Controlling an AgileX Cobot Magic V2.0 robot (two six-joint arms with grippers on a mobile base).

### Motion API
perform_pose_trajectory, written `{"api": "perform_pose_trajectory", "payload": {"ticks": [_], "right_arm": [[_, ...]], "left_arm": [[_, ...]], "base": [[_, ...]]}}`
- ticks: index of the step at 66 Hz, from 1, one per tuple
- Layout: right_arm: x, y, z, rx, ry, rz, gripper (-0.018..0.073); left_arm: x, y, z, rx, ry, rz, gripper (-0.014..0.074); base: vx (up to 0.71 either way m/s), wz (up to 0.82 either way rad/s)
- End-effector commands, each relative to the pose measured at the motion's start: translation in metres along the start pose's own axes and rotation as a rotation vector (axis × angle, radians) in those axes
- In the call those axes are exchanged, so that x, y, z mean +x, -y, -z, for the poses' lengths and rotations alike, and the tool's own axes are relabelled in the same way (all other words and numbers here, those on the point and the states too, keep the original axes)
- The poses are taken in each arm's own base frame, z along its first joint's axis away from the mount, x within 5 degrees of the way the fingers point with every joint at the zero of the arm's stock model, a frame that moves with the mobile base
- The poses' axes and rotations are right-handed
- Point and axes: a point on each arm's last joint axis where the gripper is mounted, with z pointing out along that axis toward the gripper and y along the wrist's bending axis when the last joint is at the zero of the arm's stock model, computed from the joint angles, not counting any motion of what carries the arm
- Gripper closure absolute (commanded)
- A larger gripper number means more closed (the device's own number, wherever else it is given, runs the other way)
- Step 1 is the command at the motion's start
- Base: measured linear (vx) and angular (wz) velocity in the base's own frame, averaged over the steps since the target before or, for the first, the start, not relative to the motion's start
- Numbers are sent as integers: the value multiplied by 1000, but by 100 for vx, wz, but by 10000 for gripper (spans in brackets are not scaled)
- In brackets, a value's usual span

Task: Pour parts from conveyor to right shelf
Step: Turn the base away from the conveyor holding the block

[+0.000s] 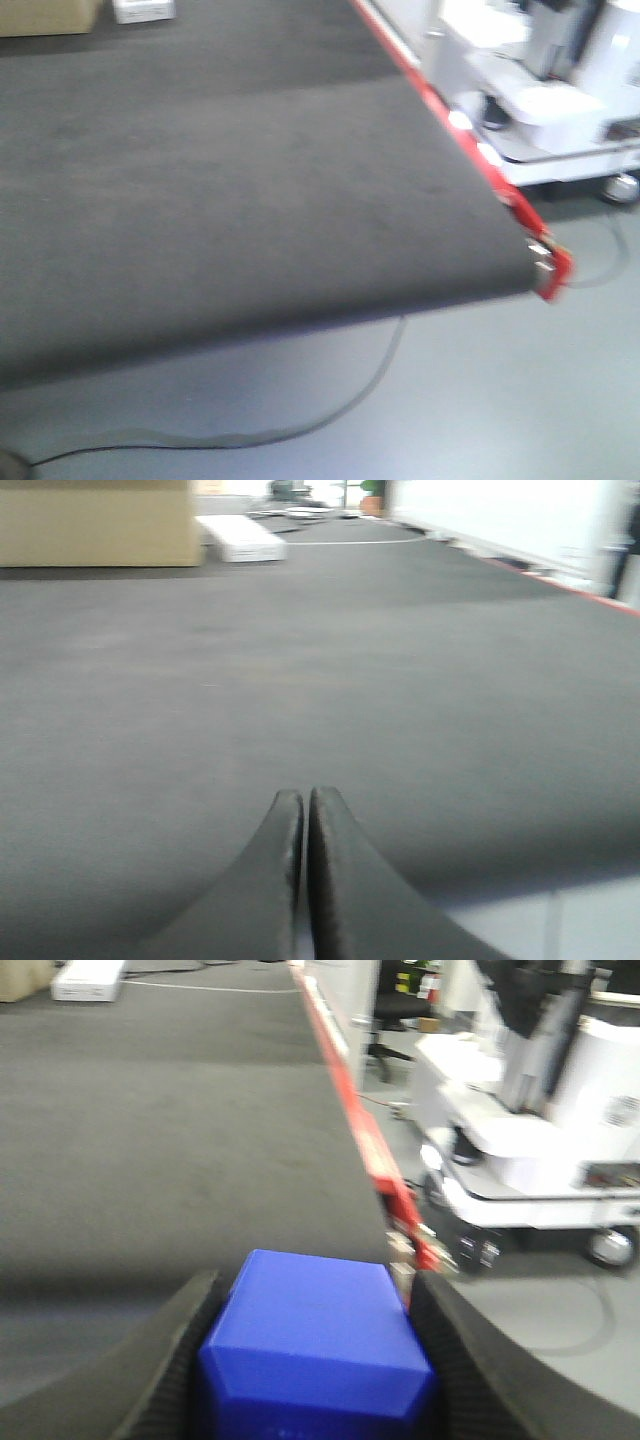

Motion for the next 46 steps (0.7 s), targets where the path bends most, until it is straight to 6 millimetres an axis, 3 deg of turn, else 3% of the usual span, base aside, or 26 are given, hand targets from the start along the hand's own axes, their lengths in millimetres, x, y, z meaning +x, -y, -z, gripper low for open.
{"api": "perform_pose_trajectory", "payload": {"ticks": [1,46], "right_arm": [[-15,2,3,16,92,10,561],[-15,2,3,16,92,10,561]], "left_arm": [[-13,0,3,3,103,17,603],[-13,0,3,3,103,17,603]], "base": [[-34,-58],[-36,-86]]}}
